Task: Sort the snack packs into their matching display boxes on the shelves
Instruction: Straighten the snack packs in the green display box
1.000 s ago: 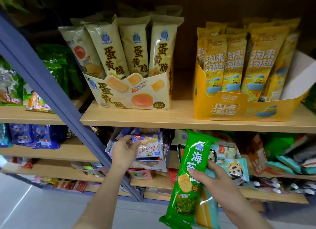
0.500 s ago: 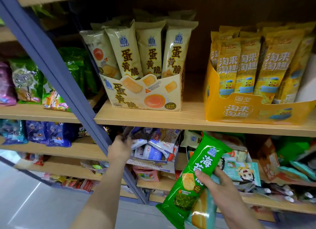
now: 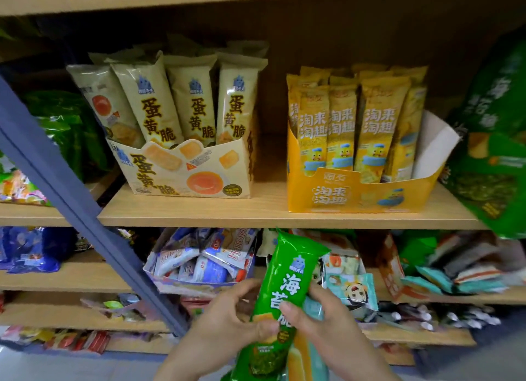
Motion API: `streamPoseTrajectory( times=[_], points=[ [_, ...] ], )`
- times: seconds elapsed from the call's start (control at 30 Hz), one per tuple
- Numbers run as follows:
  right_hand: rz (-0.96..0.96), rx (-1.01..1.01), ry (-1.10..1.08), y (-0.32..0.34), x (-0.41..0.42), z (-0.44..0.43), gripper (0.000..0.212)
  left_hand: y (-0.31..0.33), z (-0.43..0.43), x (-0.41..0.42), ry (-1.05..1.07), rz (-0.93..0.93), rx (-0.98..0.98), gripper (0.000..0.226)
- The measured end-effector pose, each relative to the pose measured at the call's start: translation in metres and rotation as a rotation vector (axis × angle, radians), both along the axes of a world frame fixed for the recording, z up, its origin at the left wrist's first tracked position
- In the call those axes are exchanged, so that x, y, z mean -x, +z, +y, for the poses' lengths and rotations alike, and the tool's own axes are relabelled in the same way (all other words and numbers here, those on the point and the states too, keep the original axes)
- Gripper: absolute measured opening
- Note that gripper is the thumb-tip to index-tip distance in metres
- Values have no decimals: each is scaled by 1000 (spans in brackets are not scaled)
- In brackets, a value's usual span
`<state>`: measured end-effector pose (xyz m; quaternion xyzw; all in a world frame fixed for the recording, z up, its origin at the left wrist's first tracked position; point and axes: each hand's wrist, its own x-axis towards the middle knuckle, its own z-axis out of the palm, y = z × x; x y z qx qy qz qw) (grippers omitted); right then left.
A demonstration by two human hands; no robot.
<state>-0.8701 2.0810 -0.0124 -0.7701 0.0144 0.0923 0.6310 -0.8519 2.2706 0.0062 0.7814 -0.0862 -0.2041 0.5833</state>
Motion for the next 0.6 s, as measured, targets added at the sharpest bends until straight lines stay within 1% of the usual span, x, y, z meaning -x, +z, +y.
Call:
streamPoseTrajectory(
  times=[0.07, 0.13, 0.23, 0.27, 0.3, 0.33, 0.37, 0.47, 0.53, 0.57, 0.6],
  points=[
    [-26, 24, 19, 7, 1, -12, 71, 10, -7, -2, 46, -15, 37, 62],
    [-61, 33, 31, 22, 3, -23, 66, 20, -15, -3, 64, -43, 31, 57],
    [-179, 83, 37, 51, 6, -46, 57, 43, -31, -3, 90, -129, 86, 65],
    [-229, 92, 9, 60, 6, -55, 48, 49, -38, -4, 118, -162, 130, 68],
    [-254, 88, -32, 68, 5, -66, 34, 59, -46, -5, 164, -196, 170, 67],
    [-287, 83, -76, 78, 6, -78, 30, 66, -54, -6, 208, -236, 219, 62],
    [-341, 91, -120, 88, 6, -92, 40, 76, -63, -7, 238, -272, 264, 62],
    [-466, 123, -214, 122, 9, -134, 76, 99, -90, -10, 203, -376, 241, 75],
    [-496, 106, -300, 135, 9, -165, 97, 108, -109, -15, 250, -407, 233, 68],
    [-499, 101, -340, 137, 7, -181, 105, 112, -119, -17, 282, -427, 205, 66],
    [-502, 104, -369, 139, 4, -197, 107, 113, -127, -22, 293, -453, 152, 63]
  ],
)
